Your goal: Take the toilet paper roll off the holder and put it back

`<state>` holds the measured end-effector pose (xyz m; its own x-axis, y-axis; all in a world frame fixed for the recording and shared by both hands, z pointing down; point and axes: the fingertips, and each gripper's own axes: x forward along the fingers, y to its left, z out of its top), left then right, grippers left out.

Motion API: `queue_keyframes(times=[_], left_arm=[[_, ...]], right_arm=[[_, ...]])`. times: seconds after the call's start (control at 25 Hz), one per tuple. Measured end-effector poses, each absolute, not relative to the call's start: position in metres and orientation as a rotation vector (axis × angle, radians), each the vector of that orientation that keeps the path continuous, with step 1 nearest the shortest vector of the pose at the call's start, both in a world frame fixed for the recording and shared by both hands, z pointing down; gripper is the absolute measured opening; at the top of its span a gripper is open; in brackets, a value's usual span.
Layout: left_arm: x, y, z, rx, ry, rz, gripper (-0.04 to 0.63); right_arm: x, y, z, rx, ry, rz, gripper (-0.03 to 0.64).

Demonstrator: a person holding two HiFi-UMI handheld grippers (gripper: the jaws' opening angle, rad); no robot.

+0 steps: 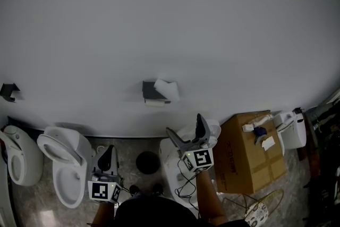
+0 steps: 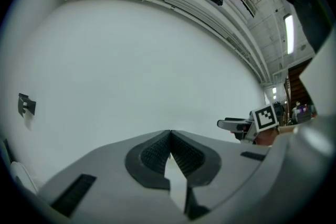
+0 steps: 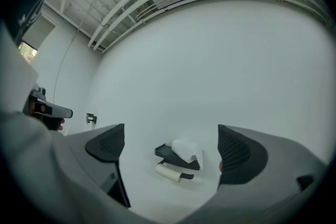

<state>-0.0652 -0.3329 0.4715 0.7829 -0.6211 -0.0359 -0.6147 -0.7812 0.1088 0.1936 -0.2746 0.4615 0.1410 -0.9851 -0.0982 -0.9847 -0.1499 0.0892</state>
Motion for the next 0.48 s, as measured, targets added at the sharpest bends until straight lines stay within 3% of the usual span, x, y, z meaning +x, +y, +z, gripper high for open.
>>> queue_keyframes(times=[0.48], left_arm=[[-0.064,-0.338,0.488,2.824,-1.033,-0.071,0.003]], right_arm=[[0.224,-0.328,0.473,2.290,-2.106,-0.160,0.552]])
